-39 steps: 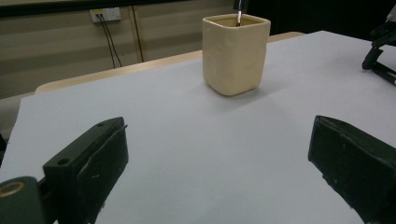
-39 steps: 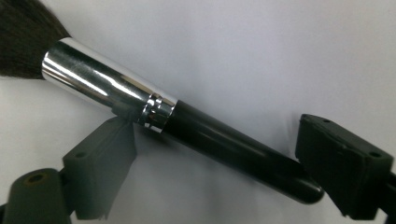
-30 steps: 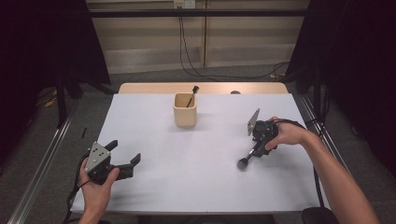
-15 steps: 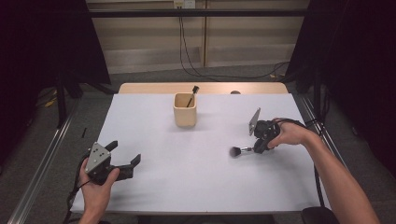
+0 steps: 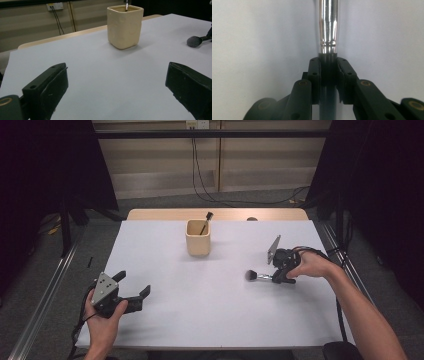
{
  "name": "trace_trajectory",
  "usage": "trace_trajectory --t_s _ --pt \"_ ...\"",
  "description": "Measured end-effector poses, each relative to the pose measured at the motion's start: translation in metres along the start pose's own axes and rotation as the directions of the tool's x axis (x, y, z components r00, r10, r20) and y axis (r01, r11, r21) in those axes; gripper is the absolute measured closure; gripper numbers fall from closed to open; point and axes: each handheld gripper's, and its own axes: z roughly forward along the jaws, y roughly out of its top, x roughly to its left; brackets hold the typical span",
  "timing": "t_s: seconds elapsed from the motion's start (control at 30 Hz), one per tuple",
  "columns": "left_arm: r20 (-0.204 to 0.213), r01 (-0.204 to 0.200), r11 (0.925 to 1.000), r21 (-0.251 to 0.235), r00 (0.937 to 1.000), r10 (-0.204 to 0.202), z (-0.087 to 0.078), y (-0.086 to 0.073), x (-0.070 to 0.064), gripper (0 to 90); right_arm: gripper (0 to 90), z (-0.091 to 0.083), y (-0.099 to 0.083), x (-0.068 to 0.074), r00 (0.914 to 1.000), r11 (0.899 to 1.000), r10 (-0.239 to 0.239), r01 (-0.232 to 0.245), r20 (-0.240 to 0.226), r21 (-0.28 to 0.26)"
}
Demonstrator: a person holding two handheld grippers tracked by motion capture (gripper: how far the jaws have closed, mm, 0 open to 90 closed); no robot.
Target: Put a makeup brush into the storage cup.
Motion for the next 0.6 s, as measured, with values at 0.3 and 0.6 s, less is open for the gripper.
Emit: trace_trajectory --t_s 0.3,0.6 --pt "0.000 0.010 0.9999 0.009 1.0000 -0.010 0.000 0.000 -0.001 4.3 75.5 -0.001 -0.006 0.002 0.9980 0.998 0.053 -0.053 0.034 -0.029" --pt "0.002 0.005 1.0000 0.005 1.0000 -0.005 0.000 0.000 0.000 4.4 75.5 -0.015 -0.020 0.002 0.9797 0.967 0.189 -0.175 0.066 -0.184"
